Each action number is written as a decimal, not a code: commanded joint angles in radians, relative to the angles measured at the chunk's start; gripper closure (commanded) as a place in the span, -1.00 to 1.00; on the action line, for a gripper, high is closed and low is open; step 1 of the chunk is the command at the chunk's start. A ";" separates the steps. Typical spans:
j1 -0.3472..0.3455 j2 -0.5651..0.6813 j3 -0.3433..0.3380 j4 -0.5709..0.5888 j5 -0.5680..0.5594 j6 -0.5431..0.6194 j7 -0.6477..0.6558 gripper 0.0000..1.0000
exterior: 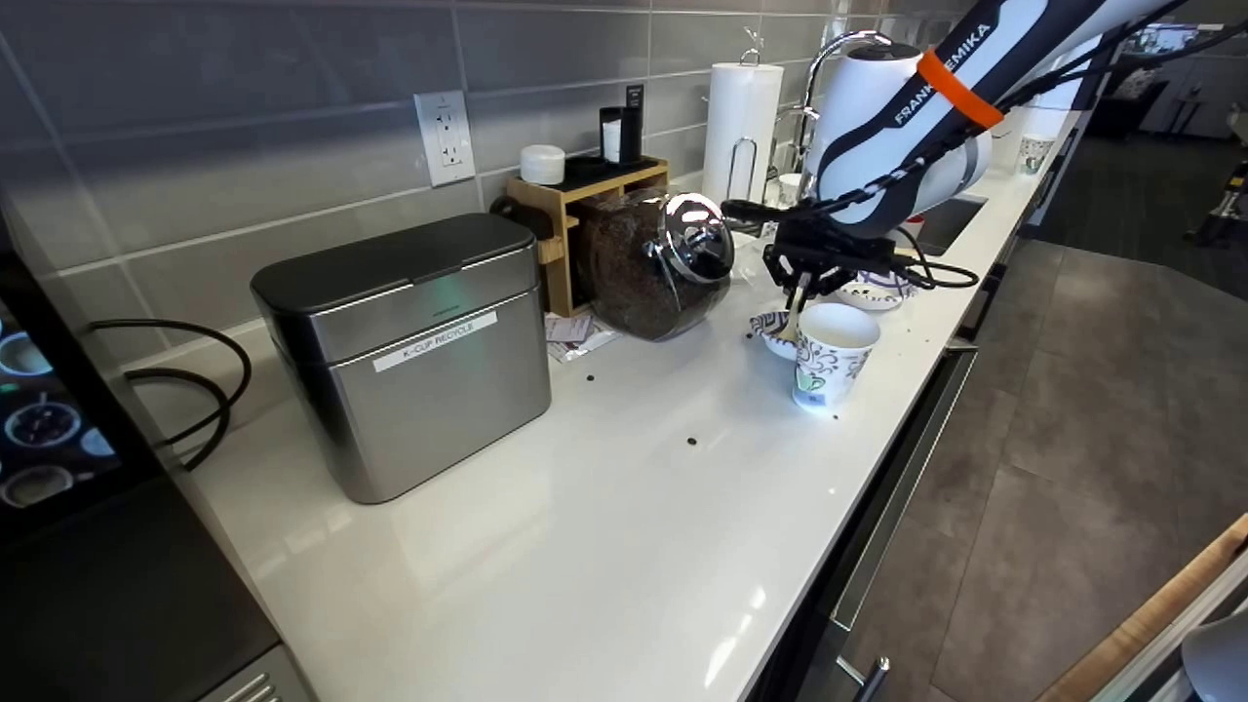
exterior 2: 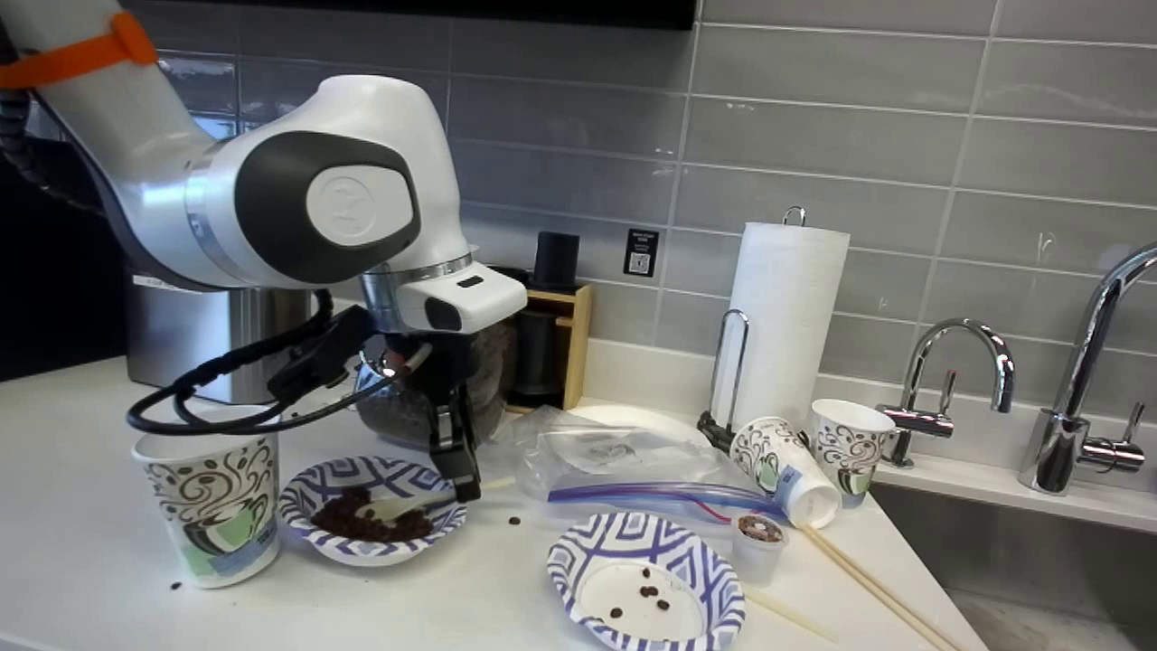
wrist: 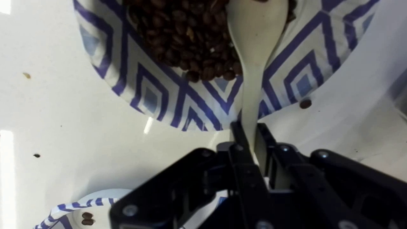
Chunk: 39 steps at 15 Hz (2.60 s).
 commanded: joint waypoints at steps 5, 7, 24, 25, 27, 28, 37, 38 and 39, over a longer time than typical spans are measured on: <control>-0.305 -0.032 0.265 0.015 -0.181 -0.005 0.140 0.94; -0.366 -0.044 0.315 0.015 -0.218 -0.009 0.166 0.94; -0.655 -0.143 0.542 0.027 -0.144 -0.150 0.038 0.94; -0.667 -0.158 0.548 0.025 -0.138 -0.160 0.022 0.94; -0.687 -0.192 0.558 0.019 -0.128 -0.168 -0.007 0.94; -0.696 -0.212 0.566 0.012 -0.116 -0.170 -0.032 0.94; -0.726 -0.416 0.639 -0.090 0.119 -0.230 -0.359 0.94; -0.727 -0.436 0.643 -0.100 0.130 -0.244 -0.378 0.94; -0.726 -0.458 0.648 -0.113 0.142 -0.250 -0.395 0.94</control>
